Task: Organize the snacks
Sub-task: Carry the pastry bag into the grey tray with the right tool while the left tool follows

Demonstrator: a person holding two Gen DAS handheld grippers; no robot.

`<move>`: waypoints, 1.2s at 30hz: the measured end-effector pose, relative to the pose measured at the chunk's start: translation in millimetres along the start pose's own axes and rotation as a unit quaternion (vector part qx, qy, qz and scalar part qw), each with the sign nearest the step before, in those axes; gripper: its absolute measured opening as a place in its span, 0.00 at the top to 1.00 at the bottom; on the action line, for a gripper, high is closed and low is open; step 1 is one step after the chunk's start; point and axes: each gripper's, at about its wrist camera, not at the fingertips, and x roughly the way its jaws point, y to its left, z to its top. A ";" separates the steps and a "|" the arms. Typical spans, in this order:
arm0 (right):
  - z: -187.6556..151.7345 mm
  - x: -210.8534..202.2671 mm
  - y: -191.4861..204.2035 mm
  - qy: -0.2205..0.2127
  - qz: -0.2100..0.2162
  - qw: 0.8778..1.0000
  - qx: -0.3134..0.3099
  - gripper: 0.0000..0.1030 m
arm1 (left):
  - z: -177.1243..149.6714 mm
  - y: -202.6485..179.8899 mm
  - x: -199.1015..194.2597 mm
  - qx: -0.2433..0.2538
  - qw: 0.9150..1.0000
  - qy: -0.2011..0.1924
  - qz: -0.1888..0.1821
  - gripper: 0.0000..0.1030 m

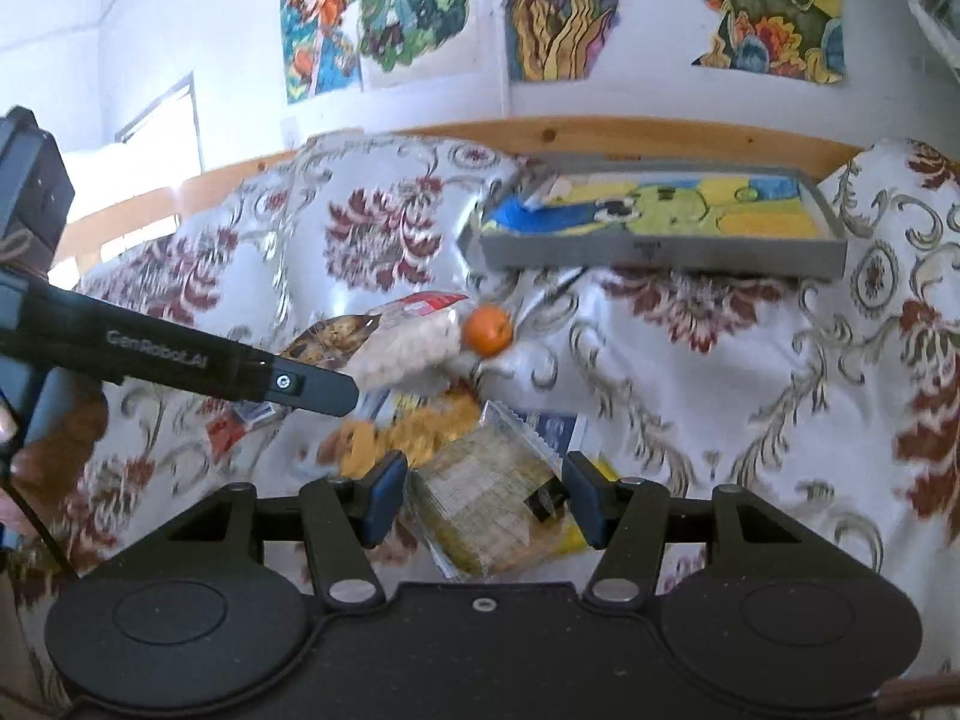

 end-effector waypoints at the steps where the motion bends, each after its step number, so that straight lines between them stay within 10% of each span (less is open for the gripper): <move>1: 5.1 2.6 -2.8 -0.004 0.000 1.000 -0.001 0.43 | 6.3 0.9 3.1 0.001 1.000 -0.003 0.002 0.56; 22: 175.9 111.6 -81.9 -0.035 -0.059 0.997 -0.045 0.43 | 175.4 26.6 112.2 -0.008 0.998 -0.045 0.050 0.56; 36: 179.6 199.8 -117.0 -0.045 -0.112 0.991 -0.053 0.43 | 208.0 42.9 206.6 -0.029 0.996 -0.030 0.081 0.55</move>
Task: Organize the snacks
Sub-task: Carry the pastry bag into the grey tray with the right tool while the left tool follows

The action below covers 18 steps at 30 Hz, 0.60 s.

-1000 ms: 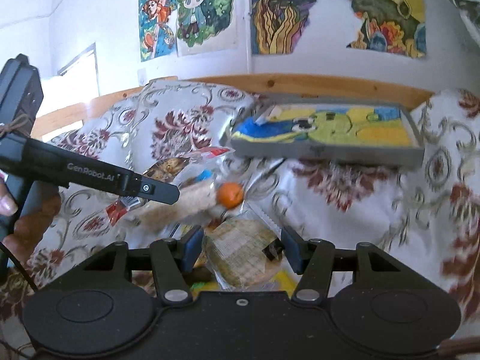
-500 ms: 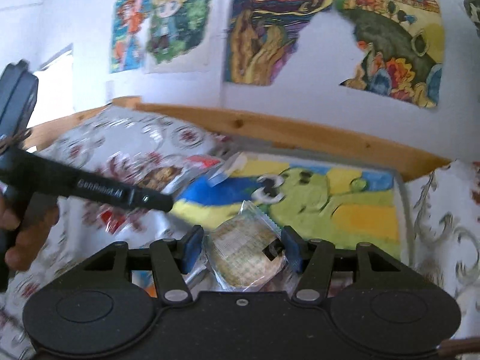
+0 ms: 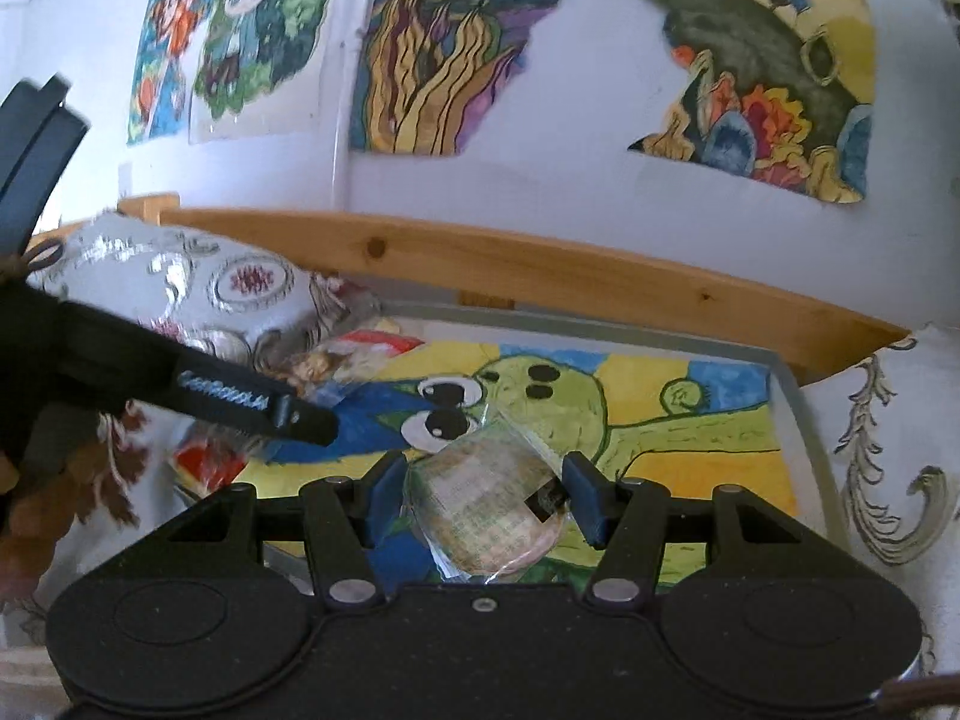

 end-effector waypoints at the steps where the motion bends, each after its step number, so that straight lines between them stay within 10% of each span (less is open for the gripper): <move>1: -1.2 3.0 2.0 0.001 -0.003 1.000 -0.008 0.43 | 0.2 0.4 4.5 0.001 1.000 0.002 0.003 0.55; 18: -10.3 31.9 5.4 0.019 -0.018 1.000 -0.001 0.31 | -6.0 11.3 28.3 -0.017 0.999 0.034 0.018 0.47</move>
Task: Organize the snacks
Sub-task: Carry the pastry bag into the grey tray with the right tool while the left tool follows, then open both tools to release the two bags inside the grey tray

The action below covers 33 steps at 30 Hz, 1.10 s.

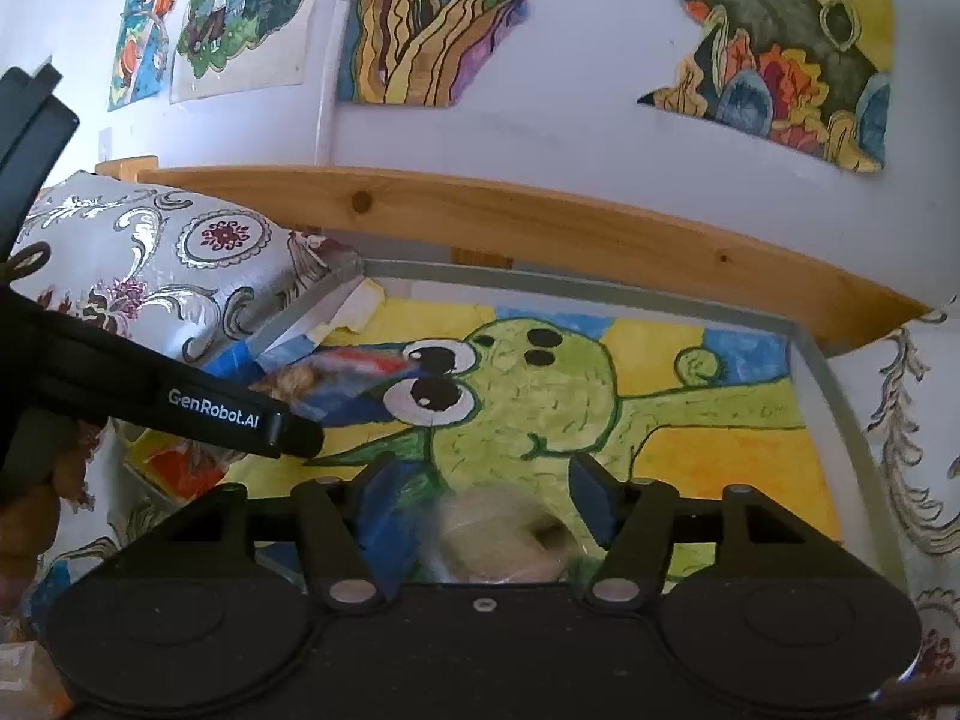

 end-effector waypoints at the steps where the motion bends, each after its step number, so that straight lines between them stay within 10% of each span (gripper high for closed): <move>1: 0.6 -1.3 -0.1 -0.003 -0.004 1.000 0.001 0.26 | 0.3 1.5 -0.4 -0.006 1.000 0.000 0.000 0.47; 13: 3.2 -56.6 -9.5 -0.063 -0.033 0.997 0.034 0.02 | -0.5 -3.8 -54.8 -0.006 0.997 -0.078 0.003 0.04; 33: -15.0 -209.9 14.6 -0.120 -0.049 0.989 0.065 0.01 | -68.3 1.5 -184.0 0.004 0.985 -0.170 0.010 0.00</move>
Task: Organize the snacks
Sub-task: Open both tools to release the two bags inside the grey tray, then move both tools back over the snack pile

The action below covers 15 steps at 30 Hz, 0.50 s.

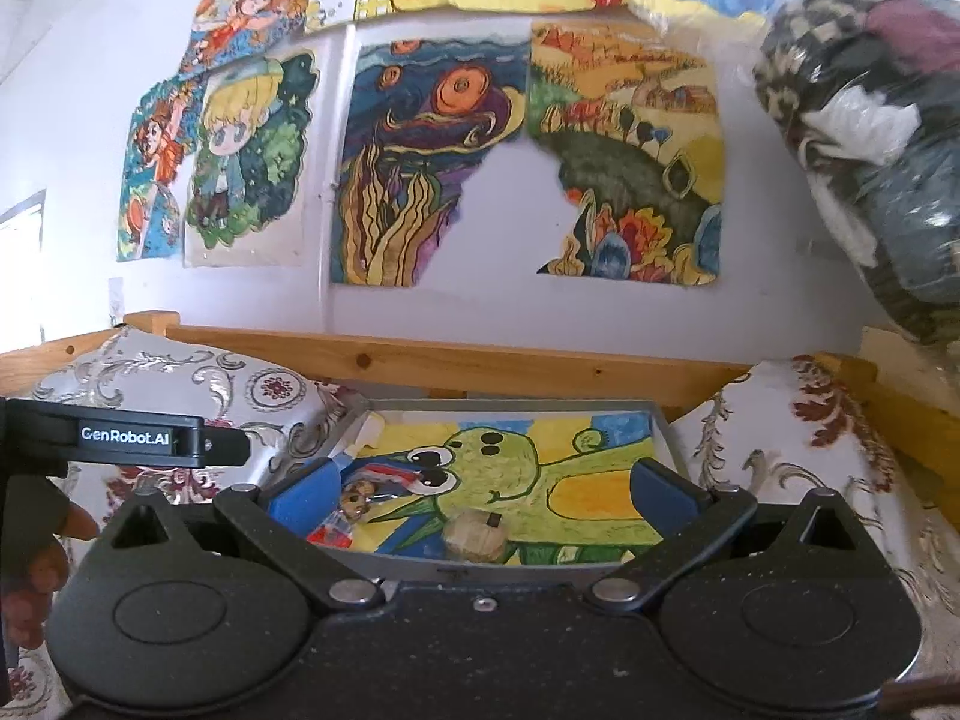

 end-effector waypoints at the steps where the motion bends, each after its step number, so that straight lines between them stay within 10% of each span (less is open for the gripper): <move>1: -2.2 -7.2 0.8 -0.002 -0.001 1.000 0.001 0.01 | -3.3 1.6 -7.7 0.001 1.000 -0.002 0.002 0.00; 15: -48.0 -87.7 29.7 0.003 -0.016 1.000 -0.014 0.01 | -56.7 22.5 -86.0 0.017 1.000 -0.016 0.014 0.00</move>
